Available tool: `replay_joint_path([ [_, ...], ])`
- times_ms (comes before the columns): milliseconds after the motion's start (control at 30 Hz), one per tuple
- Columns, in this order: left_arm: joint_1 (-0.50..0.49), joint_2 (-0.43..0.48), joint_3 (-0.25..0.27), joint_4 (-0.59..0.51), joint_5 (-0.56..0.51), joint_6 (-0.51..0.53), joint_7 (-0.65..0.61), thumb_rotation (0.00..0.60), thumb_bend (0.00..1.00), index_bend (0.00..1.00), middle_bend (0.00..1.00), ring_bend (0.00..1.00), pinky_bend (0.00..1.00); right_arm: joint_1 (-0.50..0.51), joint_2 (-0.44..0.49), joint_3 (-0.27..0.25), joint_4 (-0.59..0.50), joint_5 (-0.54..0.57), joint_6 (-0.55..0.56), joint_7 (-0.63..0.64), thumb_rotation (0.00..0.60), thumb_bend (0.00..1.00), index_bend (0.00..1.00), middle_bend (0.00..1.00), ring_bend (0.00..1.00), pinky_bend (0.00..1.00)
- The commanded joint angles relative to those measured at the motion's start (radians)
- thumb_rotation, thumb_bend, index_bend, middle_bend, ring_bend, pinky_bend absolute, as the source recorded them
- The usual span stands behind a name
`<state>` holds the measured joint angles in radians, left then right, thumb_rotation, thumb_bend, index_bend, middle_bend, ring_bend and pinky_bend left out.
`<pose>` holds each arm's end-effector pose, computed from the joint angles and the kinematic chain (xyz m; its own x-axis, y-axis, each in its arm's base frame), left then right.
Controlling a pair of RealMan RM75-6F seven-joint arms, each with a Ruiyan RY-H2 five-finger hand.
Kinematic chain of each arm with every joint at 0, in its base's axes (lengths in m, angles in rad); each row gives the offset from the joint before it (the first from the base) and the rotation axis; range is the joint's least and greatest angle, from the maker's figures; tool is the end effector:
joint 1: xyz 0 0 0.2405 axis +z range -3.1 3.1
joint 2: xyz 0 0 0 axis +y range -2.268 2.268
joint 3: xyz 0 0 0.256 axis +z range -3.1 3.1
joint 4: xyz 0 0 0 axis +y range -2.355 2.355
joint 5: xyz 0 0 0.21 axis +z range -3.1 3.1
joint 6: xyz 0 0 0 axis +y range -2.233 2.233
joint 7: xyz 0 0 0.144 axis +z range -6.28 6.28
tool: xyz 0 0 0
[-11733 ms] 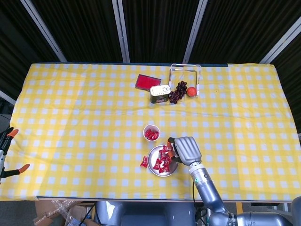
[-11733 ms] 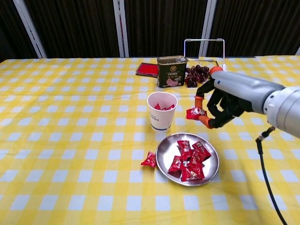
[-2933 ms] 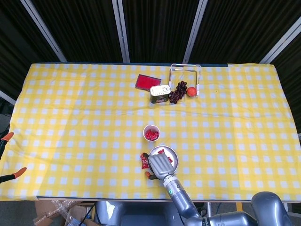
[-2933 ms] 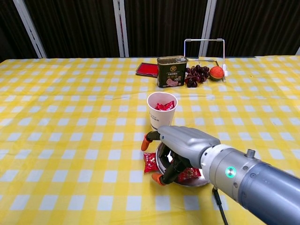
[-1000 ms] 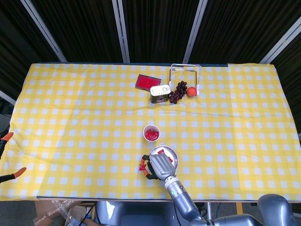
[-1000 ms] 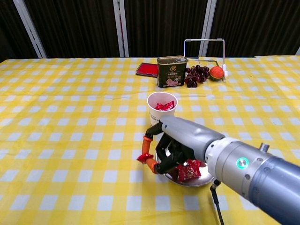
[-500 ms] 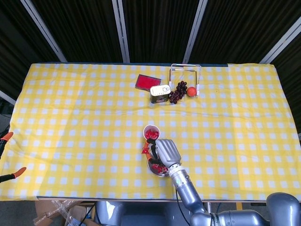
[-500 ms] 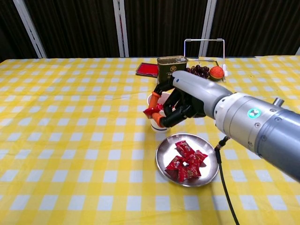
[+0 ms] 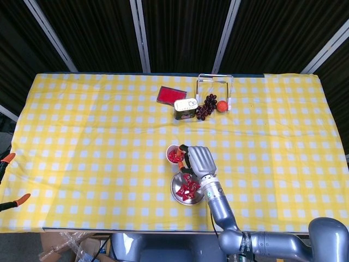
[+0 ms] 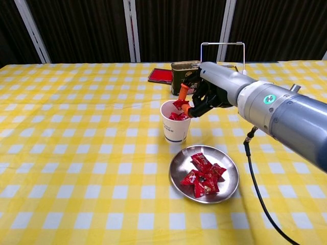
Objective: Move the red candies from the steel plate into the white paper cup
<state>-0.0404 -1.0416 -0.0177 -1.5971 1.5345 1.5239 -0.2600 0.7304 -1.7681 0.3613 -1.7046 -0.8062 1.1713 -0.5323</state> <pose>-0.3225 0.1607 0.1846 0.2395 0.0093 0.9708 0.9709 0.0029 -0.2396 -0.0700 -0.3138 -0.0404 0.0598 -0.3096 0.9490 -0.9894 -0.1442 0.0153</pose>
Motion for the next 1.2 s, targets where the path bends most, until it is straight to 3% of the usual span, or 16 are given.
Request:
replay_joint_path([
  [33, -0.001, 0.0, 0.0, -0.001, -0.002, -0.003, 0.001, 0.6, 0.04, 0.0, 0.0, 0.0, 0.0, 0.015, -0.007, 0.007, 0.037, 0.024, -0.015, -0.001, 0.6, 0.54, 0.54, 0.8, 0.92, 0.97],
  [267, -0.003, 0.003, 0.001, -0.006, -0.008, -0.013, 0.003, 0.6, 0.04, 0.0, 0.0, 0.0, 0.0, 0.033, -0.018, 0.007, 0.095, 0.027, -0.028, 0.013, 0.6, 0.54, 0.52, 0.8, 0.92, 0.97],
  [500, -0.004, 0.006, 0.0, -0.009, -0.01, -0.018, 0.002, 0.6, 0.04, 0.0, 0.0, 0.0, 0.0, 0.044, -0.019, 0.003, 0.105, 0.021, -0.027, 0.013, 0.6, 0.46, 0.27, 0.8, 0.92, 0.97],
  [600, -0.004, 0.006, 0.0, -0.009, -0.011, -0.018, 0.001, 0.6, 0.04, 0.0, 0.0, 0.0, 0.0, 0.046, -0.014, 0.001, 0.096, 0.016, -0.019, 0.01, 0.6, 0.44, 0.22, 0.8, 0.92, 0.97],
  [900, -0.003, 0.005, 0.0, -0.008, -0.011, -0.015, 0.004, 0.6, 0.04, 0.0, 0.0, 0.0, 0.0, 0.014, 0.048, -0.025, 0.007, -0.025, 0.015, 0.02, 0.6, 0.44, 0.21, 0.8, 0.92, 0.97],
  [1200, -0.004, 0.001, -0.002, -0.008, -0.009, -0.013, 0.012, 0.6, 0.04, 0.0, 0.0, 0.0, 0.0, -0.103, 0.215, -0.172, -0.178, -0.161, 0.056, 0.06, 0.6, 0.44, 0.3, 0.8, 0.92, 0.97],
])
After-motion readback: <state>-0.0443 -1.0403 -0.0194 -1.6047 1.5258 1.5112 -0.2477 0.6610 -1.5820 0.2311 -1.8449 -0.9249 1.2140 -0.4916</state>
